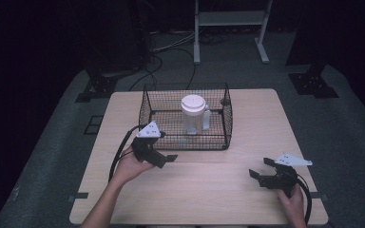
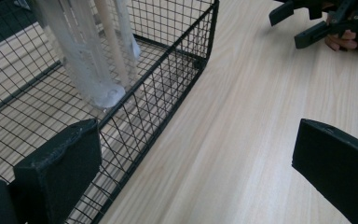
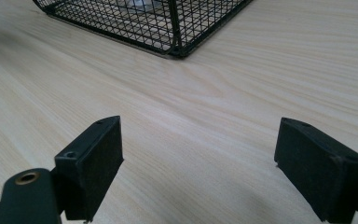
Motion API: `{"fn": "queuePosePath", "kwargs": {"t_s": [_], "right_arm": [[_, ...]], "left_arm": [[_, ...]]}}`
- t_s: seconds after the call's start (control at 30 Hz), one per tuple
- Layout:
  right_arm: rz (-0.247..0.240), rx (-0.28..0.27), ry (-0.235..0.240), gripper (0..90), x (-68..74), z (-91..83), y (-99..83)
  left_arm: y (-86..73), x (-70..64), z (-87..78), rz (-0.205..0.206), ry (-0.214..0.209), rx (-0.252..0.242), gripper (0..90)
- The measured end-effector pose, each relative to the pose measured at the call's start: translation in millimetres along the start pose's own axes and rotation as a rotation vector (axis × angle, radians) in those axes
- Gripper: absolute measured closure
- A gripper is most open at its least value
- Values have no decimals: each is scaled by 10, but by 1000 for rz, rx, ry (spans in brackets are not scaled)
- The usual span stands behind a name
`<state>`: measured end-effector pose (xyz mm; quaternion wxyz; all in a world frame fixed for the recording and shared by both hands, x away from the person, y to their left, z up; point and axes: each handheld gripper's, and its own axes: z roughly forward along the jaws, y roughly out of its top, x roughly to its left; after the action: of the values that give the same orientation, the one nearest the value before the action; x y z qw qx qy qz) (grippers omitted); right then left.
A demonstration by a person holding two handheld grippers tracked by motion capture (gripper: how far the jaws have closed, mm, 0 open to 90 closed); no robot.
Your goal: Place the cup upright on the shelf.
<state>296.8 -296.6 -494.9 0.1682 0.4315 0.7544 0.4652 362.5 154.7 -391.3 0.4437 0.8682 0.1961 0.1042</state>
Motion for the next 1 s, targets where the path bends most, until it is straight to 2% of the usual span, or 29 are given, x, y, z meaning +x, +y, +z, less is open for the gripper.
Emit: {"fn": "queuePosePath", "kwargs": {"t_s": [0.7,1.0], "right_arm": [[-1,1,0,143,0,1,1],[2,1,-1,143,-1,1,1]], "left_arm": [[-221,-164,-31,0,-13,-8,5],[-320,-171,-107,-15,-4,-31,6]]}}
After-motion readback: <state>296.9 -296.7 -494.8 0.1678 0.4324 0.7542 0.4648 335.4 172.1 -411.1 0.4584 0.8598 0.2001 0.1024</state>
